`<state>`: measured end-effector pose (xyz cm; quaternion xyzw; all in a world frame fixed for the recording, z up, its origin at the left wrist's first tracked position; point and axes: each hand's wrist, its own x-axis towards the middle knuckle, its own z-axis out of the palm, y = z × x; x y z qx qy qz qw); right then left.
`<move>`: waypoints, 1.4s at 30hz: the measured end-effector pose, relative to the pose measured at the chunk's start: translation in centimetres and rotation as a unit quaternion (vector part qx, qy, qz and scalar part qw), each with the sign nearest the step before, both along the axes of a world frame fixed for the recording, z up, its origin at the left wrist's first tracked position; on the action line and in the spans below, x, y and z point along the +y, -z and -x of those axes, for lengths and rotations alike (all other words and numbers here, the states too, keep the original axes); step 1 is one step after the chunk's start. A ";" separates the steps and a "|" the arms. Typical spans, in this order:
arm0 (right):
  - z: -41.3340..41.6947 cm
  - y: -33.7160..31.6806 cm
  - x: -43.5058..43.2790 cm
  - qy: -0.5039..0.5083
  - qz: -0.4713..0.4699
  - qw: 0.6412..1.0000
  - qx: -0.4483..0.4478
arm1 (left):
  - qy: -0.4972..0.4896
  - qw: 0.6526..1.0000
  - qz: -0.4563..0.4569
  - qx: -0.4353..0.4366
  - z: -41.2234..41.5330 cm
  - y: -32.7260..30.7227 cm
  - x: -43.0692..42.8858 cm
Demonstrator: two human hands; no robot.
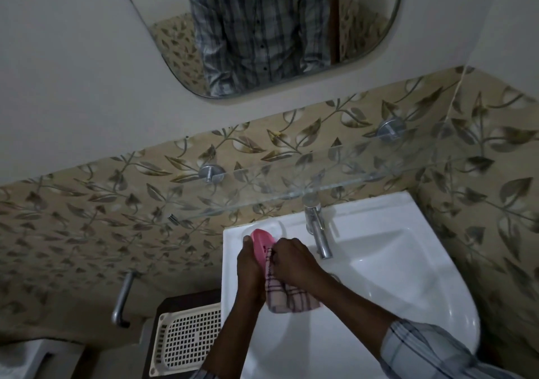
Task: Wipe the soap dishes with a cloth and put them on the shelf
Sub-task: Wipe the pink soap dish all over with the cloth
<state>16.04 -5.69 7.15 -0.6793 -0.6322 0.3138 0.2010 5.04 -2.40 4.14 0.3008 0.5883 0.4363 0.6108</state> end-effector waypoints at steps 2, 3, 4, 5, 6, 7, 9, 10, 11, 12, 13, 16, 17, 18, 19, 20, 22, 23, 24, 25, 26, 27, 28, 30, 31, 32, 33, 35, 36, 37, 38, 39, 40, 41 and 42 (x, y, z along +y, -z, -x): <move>0.1 0.0 -0.4 0.002 0.020 0.999 0.025 | -0.010 0.998 -0.023 0.063 -0.1 -0.4 0.7; -0.2 -0.1 -0.6 0.002 0.020 0.999 0.038 | -0.009 0.997 -0.033 0.066 -0.2 -0.7 1.0; -0.3 -0.3 -0.8 0.003 0.014 0.999 0.047 | -0.009 0.998 -0.044 0.042 -0.3 -0.7 1.0; -0.4 -0.5 -1.0 0.010 0.008 0.998 0.057 | -0.006 0.998 -0.060 0.007 -0.4 -0.5 0.8; -0.2 -0.7 -1.0 0.016 -0.004 0.997 0.069 | -0.008 0.997 -0.079 -0.024 -0.6 -0.3 0.5; 0.1 -0.9 -1.0 0.018 -0.020 0.996 0.087 | -0.016 0.995 -0.090 -0.043 -0.5 0.1 0.2; 0.5 -1.1 -1.3 0.012 -0.064 0.991 0.118 | -0.039 0.993 -0.083 -0.069 -0.2 0.6 0.3; 0.3 -1.0 -1.6 -0.007 -0.088 0.987 0.137 | -0.041 0.993 -0.052 -0.095 -0.1 0.5 0.6; -0.2 -0.8 -1.8 -0.045 -0.106 0.983 0.146 | -0.040 0.992 -0.008 -0.122 0.1 0.1 1.0; -1.2 -0.3 -2.1 -0.089 -0.112 0.980 0.139 | -0.033 0.989 0.039 -0.141 0.4 -0.3 1.5; -2.2 0.2 -2.2 -0.125 -0.100 0.980 0.119 | -0.017 0.985 0.077 -0.156 0.9 -0.6 2.1; -3.8 0.9 -2.4 -0.073 -0.073 0.989 0.109 | 0.065 0.977 0.110 -0.171 1.9 -1.2 2.6; -3.8 0.8 -2.2 -0.024 -0.080 0.990 0.115 | 0.075 0.975 0.110 -0.179 2.0 -1.4 2.7; -3.6 0.8 -1.8 0.031 -0.092 0.986 0.132 | 0.083 0.971 0.106 -0.196 2.1 -1.6 2.7; -3.4 0.9 -1.3 0.068 -0.124 0.979 0.148 | 0.096 0.965 0.102 -0.220 2.3 -1.9 2.8; -3.3 0.8 -1.1 0.108 -0.143 0.971 0.161 | 0.110 0.956 0.100 -0.252 2.5 -2.1 2.8; -4.0 1.0 -1.1 0.207 -0.124 0.932 0.269 | 0.159 0.932 0.092 -0.312 3.2 -2.2 2.6; -4.4 1.0 -1.2 0.235 -0.093 0.904 0.346 | 0.178 0.927 0.077 -0.320 3.6 -2.0 2.4; -5.0 1.3 -1.4 0.235 -0.056 0.888 0.391 | 0.188 0.930 0.060 -0.311 3.9 -1.7 2.2; -5.5 2.0 -1.7 0.224 -0.044 0.876 0.424 | 0.194 0.933 0.048 -0.300 4.1 -1.3 2.1; -6.0 2.1 -1.9 0.207 -0.041 0.880 0.426 | 0.198 0.933 0.044 -0.298 4.2 -1.0 2.0; -6.3 2.1 -1.9 0.198 -0.043 0.888 0.413 | 0.204 0.929 0.047 -0.304 4.4 -0.8 2.0; -6.6 2.0 -2.0 0.178 -0.063 0.898 0.397 | 0.210 0.924 0.056 -0.315 4.4 -0.7 1.9; -6.7 1.6 -1.9 0.135 -0.118 0.910 0.374 | 0.215 0.913 0.073 -0.338 4.1 -0.9 1.6; -6.7 1.7 -1.8 0.123 -0.136 0.909 0.375 | 0.216 0.910 0.081 -0.344 4.0 -0.9 1.6; -6.7 1.6 -1.7 0.109 -0.149 0.909 0.373 | 0.216 0.909 0.088 -0.344 4.0 -0.8 1.6; -6.9 1.3 -1.8 0.093 -0.168 0.918 0.346 | 0.214 0.909 0.094 -0.344 4.2 -0.6 1.7; -7.0 0.4 -1.6 0.086 -0.183 0.932 0.302 | 0.205 0.914 0.098 -0.336 4.4 -0.6 1.9; -6.9 -0.1 -1.5 0.077 -0.186 0.933 0.300 | 0.199 0.920 0.094 -0.325 4.3 -0.7 1.9; -6.8 -0.4 -1.2 0.063 -0.209 0.947 0.235 | 0.195 0.924 0.094 -0.314 4.1 -0.8 1.9; -6.1 -0.9 -0.8 0.028 -0.238 0.957 0.163 | 0.193 0.928 0.099 -0.304 3.6 -0.9 1.9; -5.1 -1.4 -0.5 -0.001 -0.242 0.965 0.101 | 0.197 0.930 0.104 -0.292 2.9 -1.0 1.9; -4.1 -1.5 -0.3 -0.004 -0.242 0.968 0.061 | 0.204 0.935 0.103 -0.272 2.3 -1.0 1.9; -3.1 -1.7 -0.5 -0.010 -0.225 0.973 0.059 | 0.205 0.942 0.098 -0.247 1.8 -1.0 1.9; -2.3 -1.5 -0.7 -0.030 -0.225 0.972 0.056 | 0.199 0.950 0.096 -0.222 1.4 -1.0 2.1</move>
